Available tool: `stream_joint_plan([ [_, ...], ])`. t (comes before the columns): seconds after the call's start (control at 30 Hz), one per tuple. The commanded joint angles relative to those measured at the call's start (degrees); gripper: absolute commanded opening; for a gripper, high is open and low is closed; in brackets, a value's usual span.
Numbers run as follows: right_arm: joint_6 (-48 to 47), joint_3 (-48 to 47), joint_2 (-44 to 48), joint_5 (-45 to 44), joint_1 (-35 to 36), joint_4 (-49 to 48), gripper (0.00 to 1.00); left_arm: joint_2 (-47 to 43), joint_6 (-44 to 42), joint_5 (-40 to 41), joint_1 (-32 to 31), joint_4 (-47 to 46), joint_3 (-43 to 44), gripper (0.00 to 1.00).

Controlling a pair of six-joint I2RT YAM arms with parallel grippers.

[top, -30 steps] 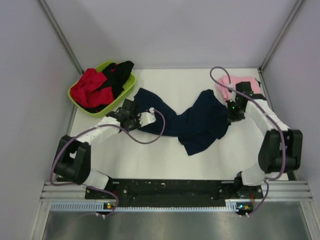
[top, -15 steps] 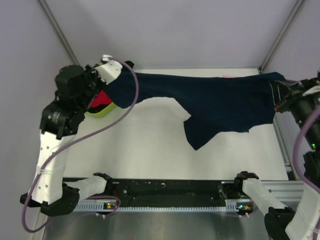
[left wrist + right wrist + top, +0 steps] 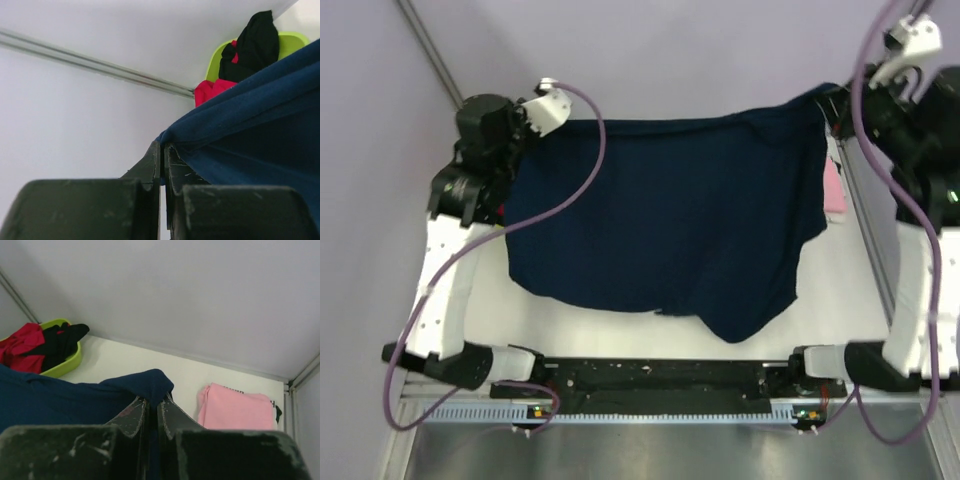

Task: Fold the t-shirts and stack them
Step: Flatten out the tshirt

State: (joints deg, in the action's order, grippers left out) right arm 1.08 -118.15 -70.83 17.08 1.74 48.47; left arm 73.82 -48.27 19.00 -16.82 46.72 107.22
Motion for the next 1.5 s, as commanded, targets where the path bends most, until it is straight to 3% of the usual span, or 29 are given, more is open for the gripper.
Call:
stream_joint_plan([
  [0.0,1.2,-9.5,-13.9,0.7,-0.4,-6.2,0.0,8.4,-3.5,5.3,1.8,-15.7,0.5,0.0],
  [0.13,4.6,-26.1,-24.9,3.0,-1.3,-6.5,0.0,17.6,-2.6,8.2,2.9,-20.7,10.0,0.0],
  [0.23,8.3,-30.8,-26.6,3.1,-4.0,-9.9,0.0,20.5,-1.4,8.3,3.5,-22.8,15.3,0.0],
  [0.33,11.6,-27.0,-23.5,5.0,-7.2,-15.8,0.0,20.9,-1.7,8.2,3.6,-25.7,16.5,0.0],
  [0.47,9.8,-22.6,-17.8,5.2,-8.8,-16.1,0.0,19.9,-1.1,6.1,3.5,-23.7,15.6,0.0],
  [0.67,7.1,-11.0,-7.3,6.1,-8.8,-15.4,0.0,13.5,-1.1,2.9,3.5,-20.5,6.3,0.0],
  [0.87,4.5,-9.0,3.0,4.6,-8.8,-13.4,0.0,2.2,0.5,-1.9,3.5,-6.2,4.3,0.0],
  [1.0,3.7,-8.9,9.7,2.9,-8.8,-12.9,0.0,-3.2,1.7,-4.1,3.5,4.1,8.1,0.0],
  [1.23,3.7,-7.5,13.4,3.2,-8.8,-11.8,0.0,-7.2,3.4,-11.4,3.5,18.7,12.4,0.0],
  [1.47,5.3,1.8,10.3,8.4,-8.8,-11.7,0.0,-5.7,3.4,-15.5,3.5,19.8,1.4,0.0],
])
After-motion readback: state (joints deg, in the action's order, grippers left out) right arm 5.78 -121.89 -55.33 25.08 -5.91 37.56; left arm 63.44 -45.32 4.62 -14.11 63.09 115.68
